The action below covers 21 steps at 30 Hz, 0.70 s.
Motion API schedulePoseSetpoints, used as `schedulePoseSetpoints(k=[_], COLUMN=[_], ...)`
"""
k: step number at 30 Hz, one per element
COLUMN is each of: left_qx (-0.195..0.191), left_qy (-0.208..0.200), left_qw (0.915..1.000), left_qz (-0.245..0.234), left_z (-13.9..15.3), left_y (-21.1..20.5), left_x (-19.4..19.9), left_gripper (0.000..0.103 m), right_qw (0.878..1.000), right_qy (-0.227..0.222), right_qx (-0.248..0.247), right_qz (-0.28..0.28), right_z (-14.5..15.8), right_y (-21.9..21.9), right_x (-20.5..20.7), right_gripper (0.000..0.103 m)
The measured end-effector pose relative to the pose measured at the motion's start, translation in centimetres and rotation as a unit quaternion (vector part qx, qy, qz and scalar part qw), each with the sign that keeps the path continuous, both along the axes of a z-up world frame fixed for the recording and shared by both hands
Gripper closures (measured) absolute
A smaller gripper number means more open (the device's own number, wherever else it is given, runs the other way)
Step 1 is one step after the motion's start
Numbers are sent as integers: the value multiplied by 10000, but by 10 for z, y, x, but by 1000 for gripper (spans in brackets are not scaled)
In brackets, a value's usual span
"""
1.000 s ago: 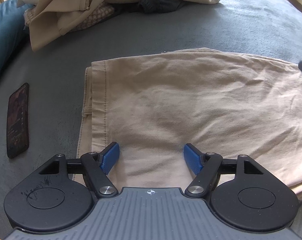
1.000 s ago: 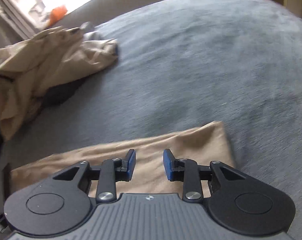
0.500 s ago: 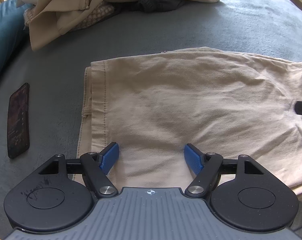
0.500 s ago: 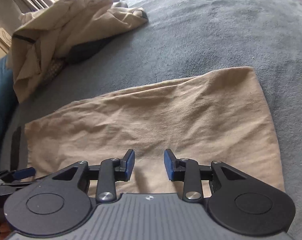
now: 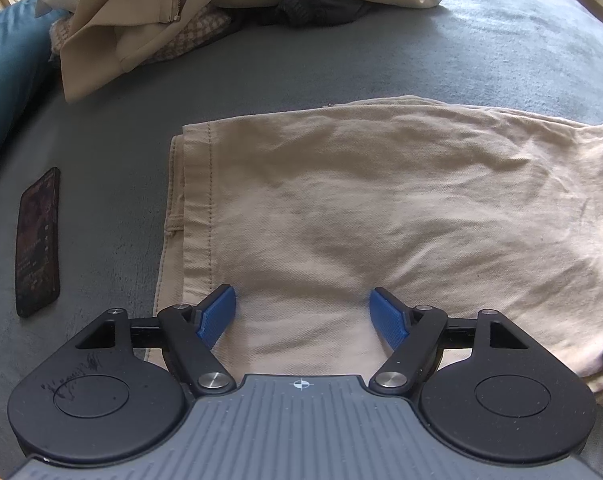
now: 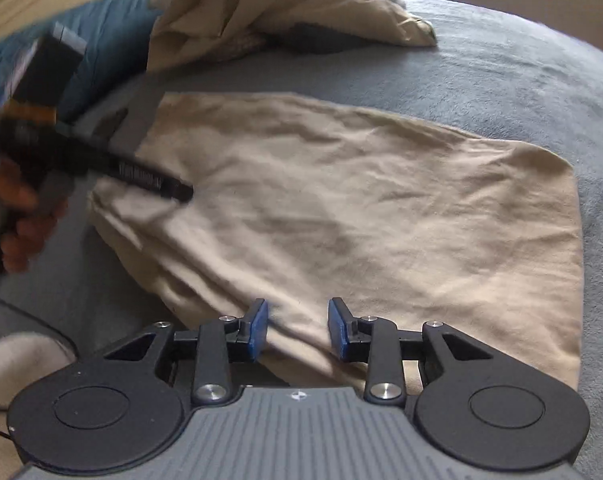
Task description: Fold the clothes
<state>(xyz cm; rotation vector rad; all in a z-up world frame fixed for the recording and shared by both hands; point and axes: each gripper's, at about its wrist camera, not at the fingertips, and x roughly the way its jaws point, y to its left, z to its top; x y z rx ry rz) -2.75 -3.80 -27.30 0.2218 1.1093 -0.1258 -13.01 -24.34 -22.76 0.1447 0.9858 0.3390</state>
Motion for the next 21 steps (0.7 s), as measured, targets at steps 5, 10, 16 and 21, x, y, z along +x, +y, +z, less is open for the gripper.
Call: schedulePoseSetpoints(k=[5,10,16,21], left_qx=[-6,-24,-73,-79], left_qy=[-51,-141,-171,-161], left_qw=[10000,9999,9998,9998], left_qz=[-40,-63,-97,-102], left_z=[0,-1,-2,-2], left_y=[0,2,4,4], left_x=[-2,-4,-4,-4], left_gripper=[27,26,25,25], right_qw=[9701,9125,8865,8673], right_qy=[-66,324,641,589], right_qx=[1246,2278,2958,3490], right_qz=[-2084,-3382,-3500,-3501], right_z=[14,-14,-52,-70], right_y=[-121,-213,-236,-247], right_x=[11,6,21,40], right_gripper=[57,56,55,54])
